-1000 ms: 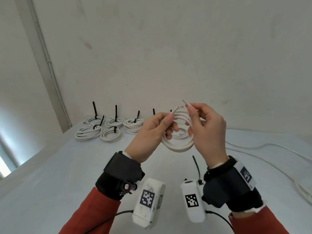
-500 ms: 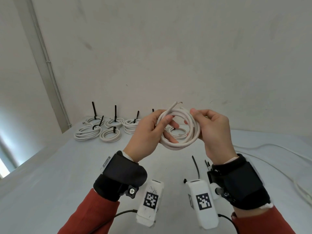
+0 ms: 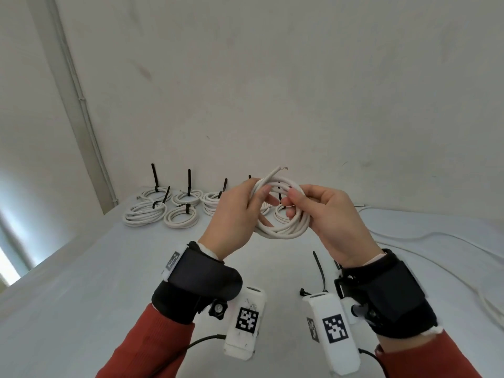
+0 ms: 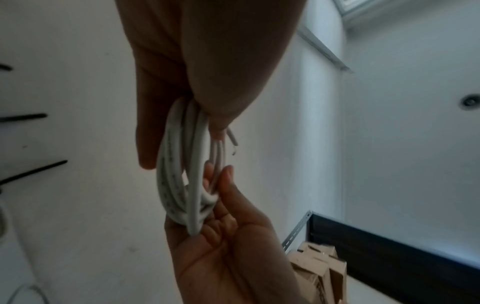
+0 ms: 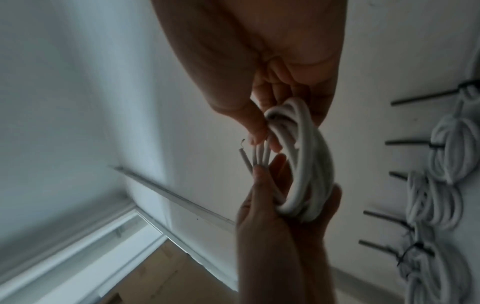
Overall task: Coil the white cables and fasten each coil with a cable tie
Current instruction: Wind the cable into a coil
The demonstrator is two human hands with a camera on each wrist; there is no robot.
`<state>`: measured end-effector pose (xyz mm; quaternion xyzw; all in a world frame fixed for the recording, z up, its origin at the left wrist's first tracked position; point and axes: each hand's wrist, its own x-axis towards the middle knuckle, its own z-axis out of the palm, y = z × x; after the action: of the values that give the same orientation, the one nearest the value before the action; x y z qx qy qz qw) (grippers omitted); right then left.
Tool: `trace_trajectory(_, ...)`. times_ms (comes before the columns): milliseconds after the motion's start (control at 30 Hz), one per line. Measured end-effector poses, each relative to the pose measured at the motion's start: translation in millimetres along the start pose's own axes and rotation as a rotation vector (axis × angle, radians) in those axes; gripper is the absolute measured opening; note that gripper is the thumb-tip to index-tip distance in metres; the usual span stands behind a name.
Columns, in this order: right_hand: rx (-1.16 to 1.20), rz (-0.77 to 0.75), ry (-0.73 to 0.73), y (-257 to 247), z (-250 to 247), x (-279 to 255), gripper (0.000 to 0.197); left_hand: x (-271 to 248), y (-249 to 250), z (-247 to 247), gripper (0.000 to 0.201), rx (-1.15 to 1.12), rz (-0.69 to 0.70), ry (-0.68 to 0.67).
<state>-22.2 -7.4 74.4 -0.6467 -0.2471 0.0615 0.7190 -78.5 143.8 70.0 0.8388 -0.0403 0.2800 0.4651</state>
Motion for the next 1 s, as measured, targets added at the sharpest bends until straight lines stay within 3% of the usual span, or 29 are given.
trace_trajectory(100, 0.112, 0.03, 0.0, -3, 0, 0, 0.012, 0, 0, 3, 0.022, -0.3, -0.061, -0.076)
trace_trajectory(300, 0.12, -0.028, 0.038, -4, 2, 0, 0.01, 1, 4, 4, 0.03, -0.86, -0.156, -0.195)
trace_trajectory(400, 0.165, -0.045, 0.028, -4, 5, 0, 0.018, 2, 7, 1, 0.031, -0.983, -0.192, -0.205)
trace_trajectory(633, 0.206, -0.003, 0.065, 2, 16, -2, 0.022, -1, 11, 6, 0.026, -0.797, -0.248, -0.045)
trace_trajectory(833, 0.153, 0.028, 0.128, 6, 15, -1, 0.017, -3, 8, 13, 0.014, -0.624, -0.194, -0.026)
trace_trajectory(1000, 0.082, 0.022, 0.152, 8, 16, -2, 0.018, -4, 1, 22, 0.019, -0.376, -0.087, 0.035)
